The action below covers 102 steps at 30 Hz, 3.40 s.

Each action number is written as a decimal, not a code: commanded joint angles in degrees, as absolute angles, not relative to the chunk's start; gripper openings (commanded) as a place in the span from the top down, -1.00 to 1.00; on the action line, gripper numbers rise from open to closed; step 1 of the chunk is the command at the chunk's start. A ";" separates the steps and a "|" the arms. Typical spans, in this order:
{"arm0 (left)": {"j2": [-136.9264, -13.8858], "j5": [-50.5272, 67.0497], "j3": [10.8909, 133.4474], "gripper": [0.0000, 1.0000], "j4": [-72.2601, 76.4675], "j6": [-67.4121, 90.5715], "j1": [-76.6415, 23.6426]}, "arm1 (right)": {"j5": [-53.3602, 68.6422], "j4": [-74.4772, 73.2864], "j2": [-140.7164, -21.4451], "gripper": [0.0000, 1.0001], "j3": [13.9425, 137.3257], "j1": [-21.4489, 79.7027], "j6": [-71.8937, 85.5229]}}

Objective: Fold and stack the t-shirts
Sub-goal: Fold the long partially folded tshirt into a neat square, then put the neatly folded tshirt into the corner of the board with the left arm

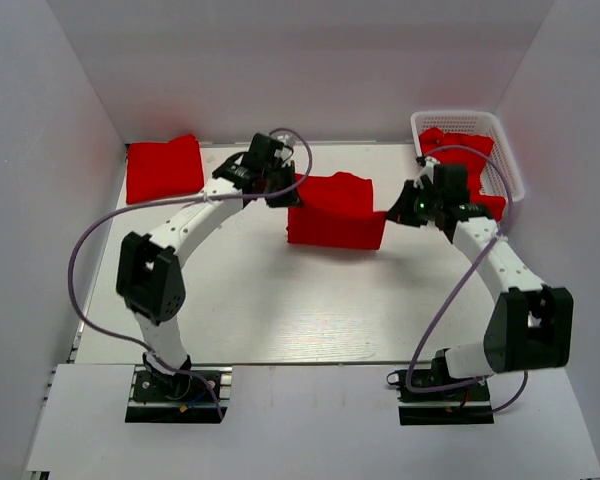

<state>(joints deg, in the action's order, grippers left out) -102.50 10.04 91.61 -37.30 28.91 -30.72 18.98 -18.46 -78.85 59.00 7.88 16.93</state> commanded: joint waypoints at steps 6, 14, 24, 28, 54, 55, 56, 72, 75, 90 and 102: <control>-114.07 6.15 109.86 1.00 -40.78 27.95 -24.44 | 18.28 -15.64 -92.97 1.00 75.75 6.42 15.82; -122.59 12.73 116.54 1.00 -32.53 27.25 -20.92 | 21.00 -14.25 -103.27 1.00 88.92 5.19 15.82; -129.90 20.56 120.23 1.00 -18.73 26.72 -18.54 | 21.80 -14.50 -113.20 1.00 97.64 3.78 17.23; -132.27 20.84 121.46 1.00 -15.30 27.33 -18.02 | 21.89 -12.84 -115.57 1.00 98.60 3.60 16.70; -147.66 23.38 132.71 0.83 0.78 27.86 -16.35 | 22.33 -14.06 -134.55 1.00 117.15 2.72 19.16; -148.18 22.68 134.28 -0.18 2.01 27.86 -16.35 | 21.02 -13.63 -135.60 0.94 118.55 2.55 19.68; -149.31 22.68 136.04 -0.99 2.02 27.86 -16.35 | 20.92 -13.45 -136.66 0.67 120.91 2.55 20.47; -135.70 27.96 125.85 -1.00 -20.20 13.18 -16.61 | 29.35 -12.56 -109.71 -0.79 99.06 3.96 11.26; -138.60 28.39 126.91 -1.00 -23.99 11.43 -17.14 | 28.39 -14.68 -104.43 -0.79 95.02 4.22 10.11; -147.57 15.83 133.42 -1.00 -31.11 11.34 -20.57 | 26.98 -14.68 -90.09 -0.79 84.03 4.31 9.23; -154.59 6.07 137.20 -0.69 -36.99 7.73 -26.36 | 24.35 -15.03 -84.03 -0.79 76.56 4.04 8.00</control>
